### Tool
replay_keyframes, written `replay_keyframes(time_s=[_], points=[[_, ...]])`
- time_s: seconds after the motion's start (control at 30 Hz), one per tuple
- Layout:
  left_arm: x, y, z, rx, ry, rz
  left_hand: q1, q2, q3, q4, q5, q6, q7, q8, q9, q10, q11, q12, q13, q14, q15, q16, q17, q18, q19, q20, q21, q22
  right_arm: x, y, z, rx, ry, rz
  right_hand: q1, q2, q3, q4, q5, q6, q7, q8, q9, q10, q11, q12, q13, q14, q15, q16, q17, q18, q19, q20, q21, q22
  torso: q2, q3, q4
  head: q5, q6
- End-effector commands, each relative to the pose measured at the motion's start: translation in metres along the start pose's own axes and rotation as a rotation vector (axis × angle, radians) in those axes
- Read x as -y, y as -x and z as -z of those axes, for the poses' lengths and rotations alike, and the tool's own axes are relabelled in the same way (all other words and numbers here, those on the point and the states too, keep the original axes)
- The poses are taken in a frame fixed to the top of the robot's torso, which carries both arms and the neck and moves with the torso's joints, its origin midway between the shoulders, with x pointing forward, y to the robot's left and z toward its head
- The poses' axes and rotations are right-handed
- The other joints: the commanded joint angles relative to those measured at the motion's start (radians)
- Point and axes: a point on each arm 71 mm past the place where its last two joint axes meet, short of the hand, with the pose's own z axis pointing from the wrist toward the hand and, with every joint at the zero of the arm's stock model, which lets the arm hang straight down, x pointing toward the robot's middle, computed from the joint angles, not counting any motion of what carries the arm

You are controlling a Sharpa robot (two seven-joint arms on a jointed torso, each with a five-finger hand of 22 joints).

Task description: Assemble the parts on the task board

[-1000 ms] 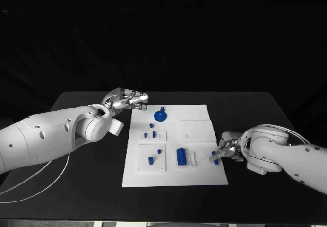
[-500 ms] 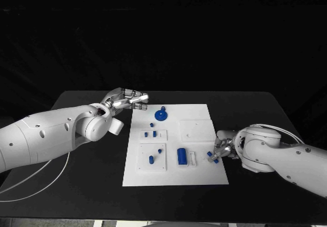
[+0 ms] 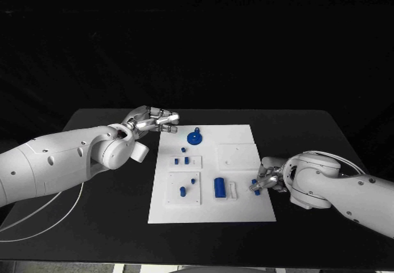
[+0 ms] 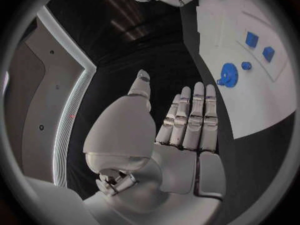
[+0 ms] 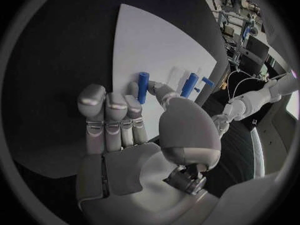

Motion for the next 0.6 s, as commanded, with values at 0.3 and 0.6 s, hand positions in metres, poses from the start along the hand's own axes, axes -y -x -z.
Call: replay_keyframes(time_s=[0.3,0.6], points=[[0.0,-0.003,0.0,-0.022,0.003,-0.002,0.003,-0.007,-0.002,0.008,-0.006,-0.006,0.0,-0.004,-0.001,-0.006,0.0,0.0,0.001,0.002,0.001,-0.001,0.001,-0.018,0.006,0.001,-0.006,0.002,0.006,-0.018,0.0,-0.062,-0.023,-0.212,-0.014,-0.008,0.328,-0.261,0.045,-0.009,0.016,0.0,-0.897,0.005,-0.009,0.009,0.0,-0.006,-0.007,-0.005,0.0,0.018,0.041,-0.002,0.015,0.096,0.0,0.0003,0.0005,0.002,-0.001],[0.0,-0.003,0.0,-0.024,0.006,-0.004,0.003,-0.009,-0.002,0.012,-0.006,-0.006,0.0,-0.004,-0.001,-0.007,0.0,0.0,0.001,0.001,0.001,-0.002,0.001,-0.018,0.006,0.001,-0.007,0.002,-0.008,-0.015,0.007,-0.058,0.066,-0.308,-0.009,-0.013,0.312,-0.263,0.046,-0.002,0.014,0.0,-0.897,0.003,-0.01,0.001,-0.004,-0.008,-0.009,-0.011,-0.006,0.018,0.039,-0.004,0.01,0.094,0.001,0.0,0.0,0.002,0.0]])
